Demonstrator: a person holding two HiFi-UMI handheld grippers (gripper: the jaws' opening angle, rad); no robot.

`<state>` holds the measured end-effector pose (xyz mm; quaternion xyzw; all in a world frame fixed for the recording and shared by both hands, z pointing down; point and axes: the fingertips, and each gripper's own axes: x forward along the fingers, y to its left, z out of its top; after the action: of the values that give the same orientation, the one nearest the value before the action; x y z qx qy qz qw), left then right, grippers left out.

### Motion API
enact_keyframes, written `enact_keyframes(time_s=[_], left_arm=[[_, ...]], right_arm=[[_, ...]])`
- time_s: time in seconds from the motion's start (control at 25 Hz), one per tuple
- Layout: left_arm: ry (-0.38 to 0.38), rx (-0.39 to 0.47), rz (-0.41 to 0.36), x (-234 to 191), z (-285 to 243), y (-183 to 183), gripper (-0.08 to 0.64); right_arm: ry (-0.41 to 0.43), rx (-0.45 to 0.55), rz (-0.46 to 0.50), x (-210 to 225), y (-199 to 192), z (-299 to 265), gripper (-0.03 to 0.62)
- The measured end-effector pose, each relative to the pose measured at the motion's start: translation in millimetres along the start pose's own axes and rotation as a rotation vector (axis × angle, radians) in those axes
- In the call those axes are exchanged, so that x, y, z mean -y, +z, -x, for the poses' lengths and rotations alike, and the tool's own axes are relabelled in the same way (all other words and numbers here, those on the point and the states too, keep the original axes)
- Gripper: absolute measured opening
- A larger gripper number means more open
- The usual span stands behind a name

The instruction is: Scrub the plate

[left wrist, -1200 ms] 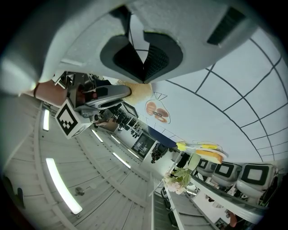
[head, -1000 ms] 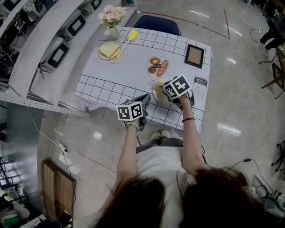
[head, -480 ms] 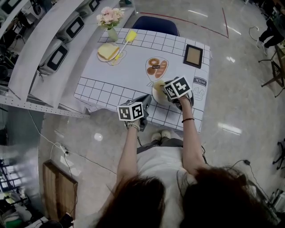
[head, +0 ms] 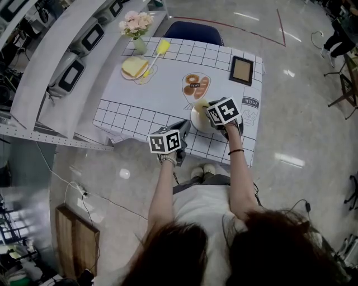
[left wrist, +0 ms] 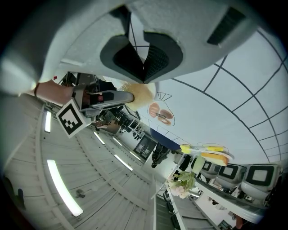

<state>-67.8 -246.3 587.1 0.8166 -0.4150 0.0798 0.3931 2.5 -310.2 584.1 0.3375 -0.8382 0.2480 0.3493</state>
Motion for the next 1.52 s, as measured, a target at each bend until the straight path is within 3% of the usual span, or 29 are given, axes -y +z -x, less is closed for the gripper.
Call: enact_keyframes(time_s=[0.48,0.8,1.08,1.28,1.52], left_arm=[[0.01,-0.001,-0.042,10,-7,-4,0.011],[0.016,0.037,-0.088,21,-7,0,0.011],[-0.008,0.127,-0.148,37,3,17,0.011],[-0.026,0.185,-0.226,50,15,31,0.011],[-0.042,0.231,-0.266,61,25,37,0.011]], right_arm=[[0.018,0.079,-0.058,2,-1,5,0.08],[0.073,0.222,-0.055,2,10,23,0.08],[0.151,0.381,0.038,-22,20,47,0.08],[0.186,0.47,0.052,-34,19,61,0.08],[0.222,0.586,0.046,-43,18,87,0.08]])
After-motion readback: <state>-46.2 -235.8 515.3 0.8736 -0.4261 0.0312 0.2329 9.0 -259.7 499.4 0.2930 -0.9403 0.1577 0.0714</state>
